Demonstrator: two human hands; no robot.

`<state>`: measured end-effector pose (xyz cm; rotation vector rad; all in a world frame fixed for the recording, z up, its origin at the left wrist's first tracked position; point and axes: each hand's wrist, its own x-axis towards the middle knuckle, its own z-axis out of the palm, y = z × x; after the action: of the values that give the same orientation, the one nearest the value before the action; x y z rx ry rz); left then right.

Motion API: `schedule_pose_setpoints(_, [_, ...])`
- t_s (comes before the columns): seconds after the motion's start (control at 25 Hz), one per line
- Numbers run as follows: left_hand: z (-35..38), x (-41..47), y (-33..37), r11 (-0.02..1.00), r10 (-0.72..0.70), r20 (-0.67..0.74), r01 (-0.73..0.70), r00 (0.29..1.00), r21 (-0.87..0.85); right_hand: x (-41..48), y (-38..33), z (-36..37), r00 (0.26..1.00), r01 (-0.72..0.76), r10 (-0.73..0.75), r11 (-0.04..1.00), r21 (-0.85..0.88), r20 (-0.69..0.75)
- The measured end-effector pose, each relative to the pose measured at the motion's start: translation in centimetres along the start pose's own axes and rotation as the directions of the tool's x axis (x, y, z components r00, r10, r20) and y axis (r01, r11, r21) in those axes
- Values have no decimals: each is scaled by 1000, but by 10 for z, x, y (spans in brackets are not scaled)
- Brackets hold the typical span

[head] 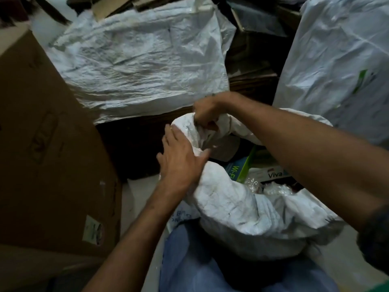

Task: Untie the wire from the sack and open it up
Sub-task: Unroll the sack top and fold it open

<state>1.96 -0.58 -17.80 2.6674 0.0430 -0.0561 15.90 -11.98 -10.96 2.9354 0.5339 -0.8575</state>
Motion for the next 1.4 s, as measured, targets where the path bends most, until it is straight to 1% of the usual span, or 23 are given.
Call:
schedule_pose_setpoints(0.08, [4,21,-12,989,-56,53,63,997,-136,4,12,2,997,7,-4,1000,29,-78])
schedule_pose_setpoints(0.12, [3,33,-20,958,-72,109,99,991,-269,4,20,11,973,31,-29,999,5,-229])
schedule_pose_setpoints(0.16, [0,42,-31,895,-106,173,169,979,-412,5,31,28,904,57,-71,997,-46,-421])
schedule_pose_setpoints(0.2, [-4,48,-39,804,-145,242,257,959,-537,4,42,49,795,89,-126,992,-92,-593])
schedule_pose_setpoints(0.24, [-6,52,-46,696,-185,313,350,931,-628,4,55,72,697,118,-179,984,-136,-695])
schedule_pose_setpoints(0.28, [-8,53,-53,585,-205,397,437,895,-683,5,70,92,664,122,-220,975,-188,-714])
schedule_pose_setpoints(0.36, [-7,51,-64,415,-136,570,569,810,-710,8,90,117,781,71,-226,959,-276,-582])
schedule_pose_setpoints(0.4, [-4,49,-69,375,-84,621,602,779,-705,12,95,117,831,56,-211,953,-298,-515])
schedule_pose_setpoints(0.48, [-3,52,-69,416,-67,631,596,773,-687,16,96,89,848,67,-202,958,-280,-489])
schedule_pose_setpoints(0.56, [-9,61,-66,642,-99,528,460,843,-613,23,96,49,851,110,-178,980,-165,-494])
schedule_pose_setpoints(0.64, [-20,76,-52,890,-12,343,166,939,-424,29,103,17,867,65,-88,996,-64,-491])
schedule_pose_setpoints(0.68, [-25,83,-39,964,81,232,-16,969,-266,33,108,5,870,30,-40,999,-28,-491])
schedule_pose_setpoints(0.76, [-25,95,-1,973,228,72,-230,971,10,42,109,-2,898,-41,33,999,-9,-439])
schedule_pose_setpoints(0.8, [-17,104,18,956,268,66,-274,961,102,46,107,-4,903,-48,35,999,-19,-427])
schedule_pose_setpoints(0.88, [13,117,41,931,246,74,-257,966,258,44,105,-8,883,-53,15,996,-68,-469])
schedule_pose_setpoints(0.96, [37,136,41,909,252,-52,-218,966,354,30,112,-2,817,-106,24,988,-109,-577])
schedule_pose_setpoints(1.0, [42,146,35,921,251,-84,-212,964,326,22,117,11,766,-159,58,982,-101,-640])
schedule_pose_setpoints(1.08, [46,165,20,964,226,-44,-217,973,150,10,122,56,607,-253,128,967,-38,-784])
schedule_pose_setpoints(1.12, [44,173,12,977,210,-3,-209,978,49,6,120,85,583,-266,150,964,-14,-799])
schedule_pose_setpoints(1.2, [36,181,2,949,214,148,-170,966,-265,8,121,127,660,-336,219,942,-22,-719])
schedule_pose_setpoints(1.28, [32,183,-8,813,260,337,-17,905,-582,14,134,130,675,-424,298,905,-25,-675])
schedule_pose_setpoints(1.32, [29,182,-14,762,272,427,78,863,-642,16,140,115,663,-433,303,901,-21,-684])
schedule_pose_setpoints(1.4, [19,186,-21,757,269,512,149,816,-636,16,149,74,667,-371,270,928,5,-694])
